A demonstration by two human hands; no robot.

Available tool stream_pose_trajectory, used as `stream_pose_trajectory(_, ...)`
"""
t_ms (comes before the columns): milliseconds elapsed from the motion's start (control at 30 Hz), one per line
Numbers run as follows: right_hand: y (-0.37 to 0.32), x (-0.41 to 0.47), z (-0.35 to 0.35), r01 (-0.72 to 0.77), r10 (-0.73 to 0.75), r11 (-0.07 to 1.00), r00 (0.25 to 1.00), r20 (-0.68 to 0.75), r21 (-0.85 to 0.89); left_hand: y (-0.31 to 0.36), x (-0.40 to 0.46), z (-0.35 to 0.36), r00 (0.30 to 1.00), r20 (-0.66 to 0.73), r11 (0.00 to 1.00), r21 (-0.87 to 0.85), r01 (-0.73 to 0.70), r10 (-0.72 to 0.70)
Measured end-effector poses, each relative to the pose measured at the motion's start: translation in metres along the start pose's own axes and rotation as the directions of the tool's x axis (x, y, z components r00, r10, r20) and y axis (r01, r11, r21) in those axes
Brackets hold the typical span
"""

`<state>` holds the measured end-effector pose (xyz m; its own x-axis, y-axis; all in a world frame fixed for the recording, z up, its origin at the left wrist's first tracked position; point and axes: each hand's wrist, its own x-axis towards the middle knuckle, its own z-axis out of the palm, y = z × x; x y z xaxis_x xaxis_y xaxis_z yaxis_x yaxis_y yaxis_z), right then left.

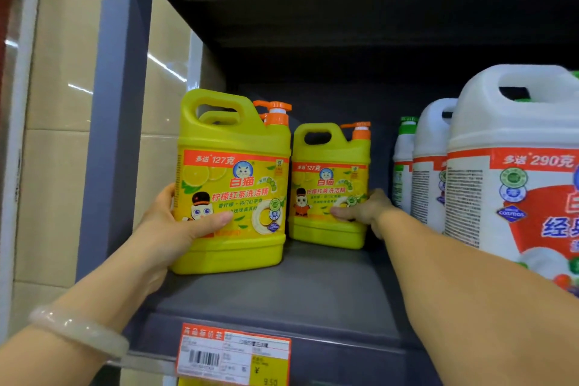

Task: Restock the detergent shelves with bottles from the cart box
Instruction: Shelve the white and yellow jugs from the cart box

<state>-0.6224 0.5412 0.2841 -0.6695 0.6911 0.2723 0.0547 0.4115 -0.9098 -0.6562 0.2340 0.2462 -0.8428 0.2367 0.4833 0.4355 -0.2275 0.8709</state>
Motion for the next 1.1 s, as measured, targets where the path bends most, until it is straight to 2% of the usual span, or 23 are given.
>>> stream_pose_trajectory(133, 0.0, 0.001, -0.004, -0.029, 0.028, 0.999, 0.999, -0.018, -0.039, -0.001, 0.0, 0.0, 1.0, -0.001, 1.0, 0.006, -0.002, 0.002)
stream_pose_trajectory(367, 0.002, 0.0, -0.014, -0.071, 0.042, 0.988, 0.978, -0.203, -0.14, -0.001, 0.001, -0.001, 1.0, 0.0, 1.0, 0.013, 0.004, -0.004)
stream_pose_trajectory(533, -0.004, -0.008, -0.006, -0.068, 0.047, 0.984, 0.991, -0.125, -0.167, -0.002, 0.002, -0.002, 1.0, 0.001, 1.0, 0.008, 0.01, -0.01)
stream_pose_trajectory(667, -0.007, -0.014, -0.007, -0.075, 0.04, 0.962, 0.99, -0.137, -0.261, -0.003, 0.003, -0.003, 1.0, 0.01, 1.0, -0.017, 0.024, -0.024)
stream_pose_trajectory(767, -0.014, -0.025, -0.003, -0.131, 0.105, 0.95, 0.989, -0.105, -0.282, -0.002, 0.003, -0.003, 0.999, 0.024, 0.999, -0.021, 0.034, -0.034)
stream_pose_trajectory(833, -0.001, 0.026, -0.001, -0.142, 0.123, 0.925, 0.99, -0.074, -0.353, -0.002, 0.003, -0.004, 0.998, 0.039, 0.999, -0.032, 0.042, -0.041)
stream_pose_trajectory(900, 0.005, 0.078, 0.0, -0.09, 0.074, 0.916, 0.996, -0.055, -0.391, 0.001, 0.001, -0.001, 0.996, 0.077, 0.998, -0.026, 0.051, -0.049)
stream_pose_trajectory(933, -0.002, 0.08, 0.0, -0.073, 0.05, 0.939, 0.996, -0.075, -0.335, 0.003, 0.0, 0.002, 0.994, 0.099, 0.998, -0.006, 0.057, -0.056)
stream_pose_trajectory(1000, -0.037, 0.014, -0.006, -0.076, 0.057, 0.986, 0.99, -0.13, -0.146, 0.008, -0.004, 0.012, 0.987, 0.145, 0.997, 0.035, 0.069, -0.073)
stream_pose_trajectory(1033, -0.059, -0.039, -0.01, -0.061, 0.056, 0.997, 0.991, -0.125, -0.04, 0.01, -0.005, 0.018, 0.982, 0.17, 0.996, 0.052, 0.077, -0.084)
stream_pose_trajectory(1100, -0.078, -0.066, -0.012, -0.089, 0.101, 0.989, 0.99, -0.102, 0.119, 0.013, -0.005, 0.034, 0.973, 0.202, 0.991, 0.095, 0.09, -0.108)
